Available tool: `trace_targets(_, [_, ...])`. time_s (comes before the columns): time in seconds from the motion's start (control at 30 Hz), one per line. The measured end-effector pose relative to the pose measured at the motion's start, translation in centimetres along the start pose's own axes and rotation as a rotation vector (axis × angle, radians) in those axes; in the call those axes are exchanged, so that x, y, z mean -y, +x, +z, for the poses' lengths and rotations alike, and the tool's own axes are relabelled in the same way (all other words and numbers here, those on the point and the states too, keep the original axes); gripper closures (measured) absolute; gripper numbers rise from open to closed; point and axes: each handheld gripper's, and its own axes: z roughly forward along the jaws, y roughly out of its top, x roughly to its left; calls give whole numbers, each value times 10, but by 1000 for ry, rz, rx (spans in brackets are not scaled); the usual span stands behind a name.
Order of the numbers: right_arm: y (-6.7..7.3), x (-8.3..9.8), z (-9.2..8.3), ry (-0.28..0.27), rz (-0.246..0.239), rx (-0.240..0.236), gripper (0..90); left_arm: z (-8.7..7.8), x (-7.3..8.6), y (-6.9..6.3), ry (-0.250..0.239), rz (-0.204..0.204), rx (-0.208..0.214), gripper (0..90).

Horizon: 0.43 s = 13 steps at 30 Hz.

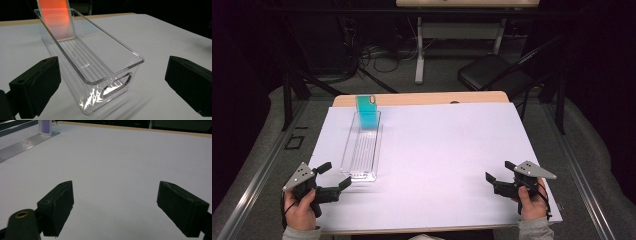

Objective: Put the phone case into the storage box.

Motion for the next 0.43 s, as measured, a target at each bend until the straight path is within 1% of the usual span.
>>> trace_targets(0.23, [0, 1, 0, -1, 6, 1, 137, -1, 0, 2, -4, -3, -5, 4])
trace_targets(0.3, [-1, 1, 1, -10, 7, 2, 137, -1, 0, 2, -6, -5, -6, 3])
trace_targets(0.33, [-1, 1, 0, 3, 7, 0, 137, -1, 0, 2, -6, -5, -6, 3])
trace_targets(0.43, [-1, 1, 0, 2, 8, 3, 137, -1, 0, 2, -6, -5, -5, 3])
